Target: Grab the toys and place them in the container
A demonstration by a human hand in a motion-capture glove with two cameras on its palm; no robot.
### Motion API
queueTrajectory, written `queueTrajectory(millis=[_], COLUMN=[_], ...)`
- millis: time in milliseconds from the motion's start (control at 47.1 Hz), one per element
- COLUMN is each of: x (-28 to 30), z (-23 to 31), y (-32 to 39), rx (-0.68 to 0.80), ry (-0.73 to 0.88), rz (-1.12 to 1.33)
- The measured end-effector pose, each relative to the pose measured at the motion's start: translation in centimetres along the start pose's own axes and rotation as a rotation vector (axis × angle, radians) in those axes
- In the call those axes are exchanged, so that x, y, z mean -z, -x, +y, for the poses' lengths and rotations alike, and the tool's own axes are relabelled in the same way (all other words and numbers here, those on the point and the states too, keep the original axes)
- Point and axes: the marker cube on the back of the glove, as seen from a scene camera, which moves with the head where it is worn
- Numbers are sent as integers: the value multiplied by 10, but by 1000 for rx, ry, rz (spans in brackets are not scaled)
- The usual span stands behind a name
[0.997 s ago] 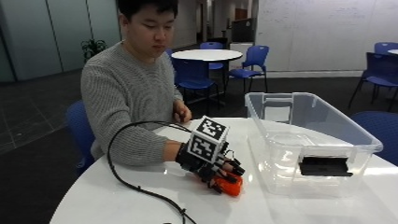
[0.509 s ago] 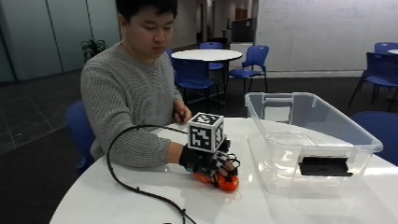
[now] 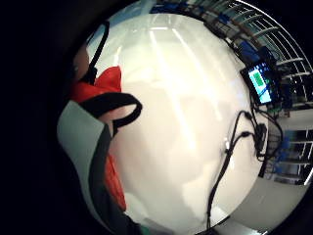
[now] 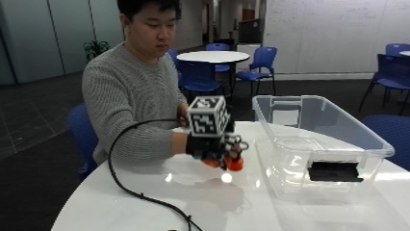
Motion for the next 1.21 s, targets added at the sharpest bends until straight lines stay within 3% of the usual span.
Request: queueTrajectory(millis=[233, 339, 594, 806, 1018, 1209], x=[147, 174, 137, 90, 68, 33], z=[-24, -36, -139, -212, -230, -219], y=[38, 54, 149, 226, 234, 217], rx=[141, 190, 187, 300, 281, 209], ry=[-235, -273, -166, -67, -8, 253], rz=[-60, -114, -157, -64, -5, 2])
